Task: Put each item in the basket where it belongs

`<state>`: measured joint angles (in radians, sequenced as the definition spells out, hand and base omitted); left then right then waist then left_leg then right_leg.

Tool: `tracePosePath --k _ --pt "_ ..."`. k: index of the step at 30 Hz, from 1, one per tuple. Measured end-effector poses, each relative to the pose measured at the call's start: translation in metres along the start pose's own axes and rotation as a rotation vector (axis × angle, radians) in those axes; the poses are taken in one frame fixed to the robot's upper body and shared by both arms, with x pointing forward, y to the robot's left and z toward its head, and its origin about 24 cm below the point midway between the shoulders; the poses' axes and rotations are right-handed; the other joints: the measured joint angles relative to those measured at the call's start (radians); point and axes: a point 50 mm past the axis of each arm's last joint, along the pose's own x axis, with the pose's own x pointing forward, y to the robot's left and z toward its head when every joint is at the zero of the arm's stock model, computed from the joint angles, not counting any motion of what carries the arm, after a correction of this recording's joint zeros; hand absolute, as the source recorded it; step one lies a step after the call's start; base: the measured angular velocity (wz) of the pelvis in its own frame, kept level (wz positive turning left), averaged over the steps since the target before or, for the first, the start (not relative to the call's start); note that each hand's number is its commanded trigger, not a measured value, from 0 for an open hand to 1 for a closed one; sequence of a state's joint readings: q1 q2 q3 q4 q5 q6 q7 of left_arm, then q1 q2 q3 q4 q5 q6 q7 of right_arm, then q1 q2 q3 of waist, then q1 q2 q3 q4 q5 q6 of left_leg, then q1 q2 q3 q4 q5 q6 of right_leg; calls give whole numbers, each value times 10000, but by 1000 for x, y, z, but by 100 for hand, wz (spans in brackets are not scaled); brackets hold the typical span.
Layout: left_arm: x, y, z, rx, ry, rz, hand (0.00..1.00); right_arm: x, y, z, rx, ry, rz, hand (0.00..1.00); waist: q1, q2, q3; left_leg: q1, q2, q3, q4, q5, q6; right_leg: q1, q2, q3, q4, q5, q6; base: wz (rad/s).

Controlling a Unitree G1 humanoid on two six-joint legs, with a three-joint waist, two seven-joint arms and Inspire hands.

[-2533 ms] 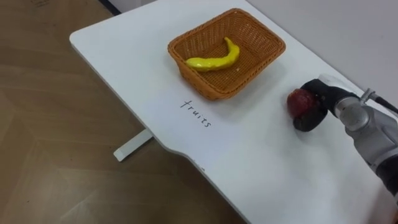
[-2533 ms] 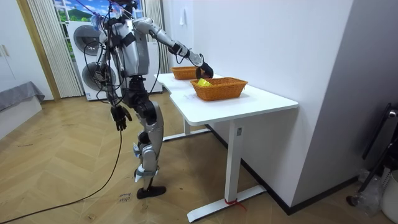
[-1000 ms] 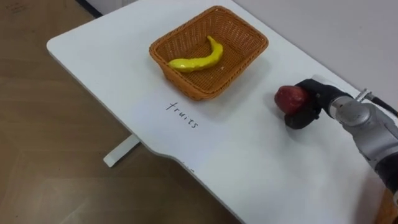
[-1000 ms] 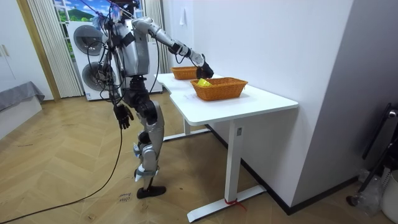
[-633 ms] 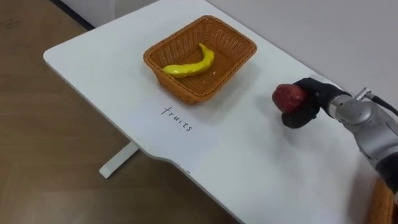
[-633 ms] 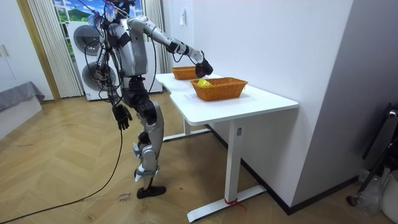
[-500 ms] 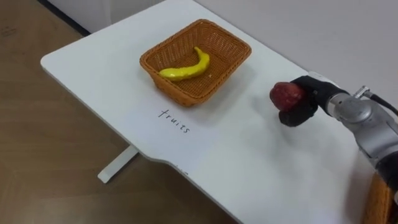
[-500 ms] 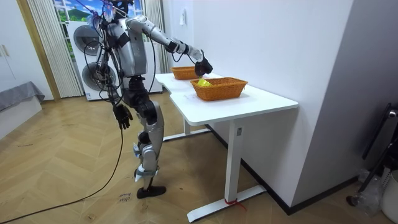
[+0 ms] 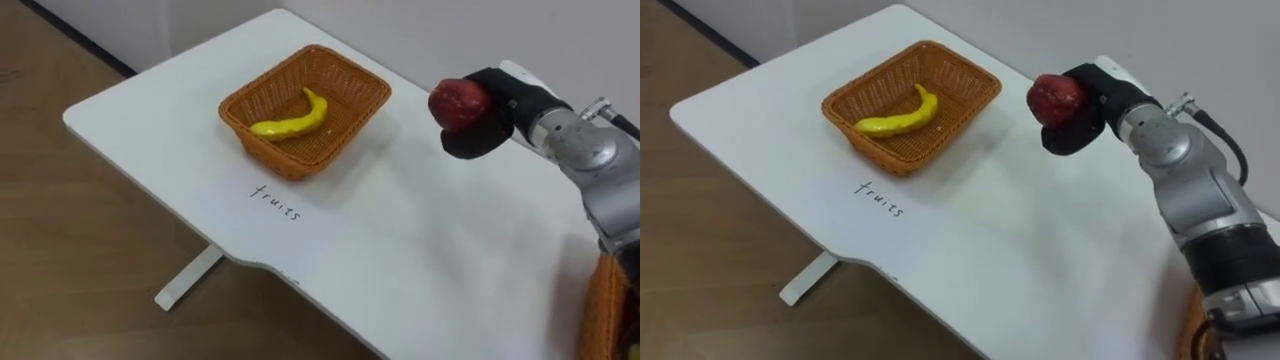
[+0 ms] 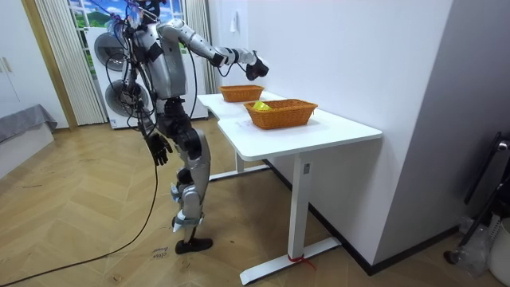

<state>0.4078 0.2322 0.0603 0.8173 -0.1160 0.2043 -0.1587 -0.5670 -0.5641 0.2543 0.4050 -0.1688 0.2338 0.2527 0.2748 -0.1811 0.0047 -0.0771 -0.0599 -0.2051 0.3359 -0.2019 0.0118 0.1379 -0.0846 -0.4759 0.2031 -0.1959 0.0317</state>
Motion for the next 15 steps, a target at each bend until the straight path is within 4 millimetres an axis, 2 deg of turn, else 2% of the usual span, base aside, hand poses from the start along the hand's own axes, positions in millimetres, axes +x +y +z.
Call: tracePosePath --k 3,5,9,10,15 --pt "-1 3 -4 -198 79 67 0 0 0 -1 25 85 4 100 31 -148 -80 24 -90 -170 -53 20 19 89 -54 -211 -11 -29 40 18" --pt "-2 7 -8 -356 197 195 0 0 0 -1 47 83 32 100 46 -261 -71 58 -106 -235 -72 33 21 138 -54 -228 -20 -38 55 14" --pt "-5 12 -14 -348 442 281 0 0 0 -1 5 94 25 100 115 -460 7 180 -177 -451 -86 31 20 304 -51 -238 -31 -46 69 10" --pt "-5 12 -15 -360 470 281 0 0 0 -1 0 111 37 100 272 -486 18 200 -176 -445 -109 30 22 300 -55 -202 -26 -48 72 0" --pt "-5 12 -17 -382 551 292 0 0 2 -3 2 288 97 100 431 -533 58 204 -198 -486 -100 31 23 350 -63 -222 -24 -53 79 4"
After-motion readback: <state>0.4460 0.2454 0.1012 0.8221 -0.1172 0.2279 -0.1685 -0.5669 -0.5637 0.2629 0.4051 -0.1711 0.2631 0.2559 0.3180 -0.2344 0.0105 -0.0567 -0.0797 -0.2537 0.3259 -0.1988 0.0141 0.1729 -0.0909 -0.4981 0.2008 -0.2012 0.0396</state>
